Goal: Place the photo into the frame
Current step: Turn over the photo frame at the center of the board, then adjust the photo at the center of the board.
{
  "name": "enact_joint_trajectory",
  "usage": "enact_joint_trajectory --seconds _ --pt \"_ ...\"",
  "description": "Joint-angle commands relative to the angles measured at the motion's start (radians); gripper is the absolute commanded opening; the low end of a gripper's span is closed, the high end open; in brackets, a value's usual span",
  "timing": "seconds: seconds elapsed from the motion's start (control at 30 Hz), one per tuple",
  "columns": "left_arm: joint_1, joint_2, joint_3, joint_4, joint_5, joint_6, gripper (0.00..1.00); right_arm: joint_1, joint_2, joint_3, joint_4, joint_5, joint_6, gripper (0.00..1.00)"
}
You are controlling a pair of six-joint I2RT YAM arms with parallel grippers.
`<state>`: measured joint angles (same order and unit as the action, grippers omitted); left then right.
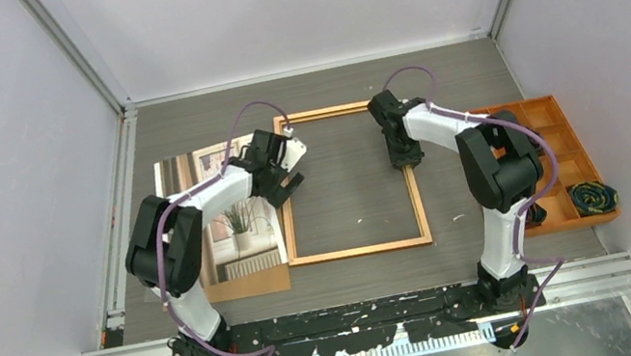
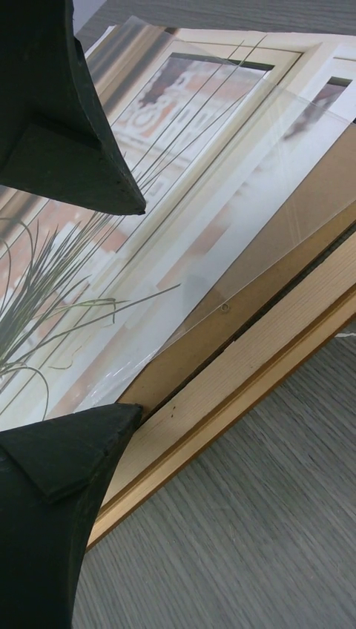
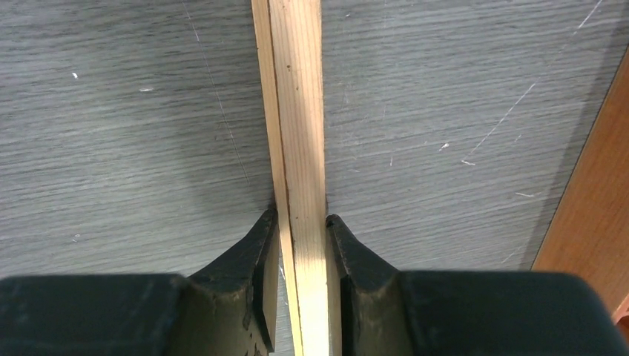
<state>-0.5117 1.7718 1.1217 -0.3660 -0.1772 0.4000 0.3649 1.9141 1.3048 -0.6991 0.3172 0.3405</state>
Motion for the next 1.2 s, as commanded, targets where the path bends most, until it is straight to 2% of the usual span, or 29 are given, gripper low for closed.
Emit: enact_joint_trajectory --seconds 0.0,0.17,0.27,0.43,0.5,0.6,0.67,0.7,0.8,0.9,1.03,1.17 --pt "-0.024 0.012 0.003 0.025 0.007 -0.010 1.00 -0.015 0.008 0.015 0.015 0.004 -0.020 0.18" --pt "-0.040 0.011 0.007 0.015 -0.001 -0.009 1.00 -0.037 0.029 0.044 0.002 -0.038 -0.027 0.57" --pt "-0.055 0.003 0.006 0.015 -0.003 -0.007 1.00 -0.052 0.038 0.063 -0.014 -0.046 -0.021 0.70" --pt "-0.092 0.006 0.014 0.028 -0.026 0.006 1.00 -0.072 0.019 0.081 -0.036 -0.032 0.029 0.71" --pt "-0.097 0.019 0.035 0.026 -0.032 0.002 1.00 -0.078 -0.012 0.062 -0.022 -0.029 0.053 0.66" --pt "-0.099 0.045 0.085 0.006 -0.049 -0.010 1.00 -0.097 -0.046 0.031 -0.007 -0.032 0.084 0.52" --pt "-0.099 0.052 0.103 -0.008 -0.059 -0.013 1.00 -0.110 -0.060 0.011 -0.005 -0.033 0.105 0.48" --pt "-0.098 0.050 0.109 -0.014 -0.064 -0.015 1.00 -0.111 -0.080 -0.002 0.005 -0.031 0.116 0.49" --pt "-0.086 0.024 0.120 -0.054 -0.074 -0.002 1.00 -0.111 -0.139 -0.023 0.020 -0.029 0.146 0.66" --pt "-0.028 -0.012 0.195 -0.183 -0.020 -0.020 1.00 -0.098 -0.197 -0.006 0.018 -0.029 0.193 0.74" --pt "0.144 -0.063 0.339 -0.402 0.114 -0.055 1.00 0.003 -0.241 0.039 0.055 -0.041 0.271 0.81" --pt "0.325 -0.126 0.377 -0.491 0.171 -0.022 1.00 0.183 -0.128 0.212 0.050 -0.041 0.308 0.82"
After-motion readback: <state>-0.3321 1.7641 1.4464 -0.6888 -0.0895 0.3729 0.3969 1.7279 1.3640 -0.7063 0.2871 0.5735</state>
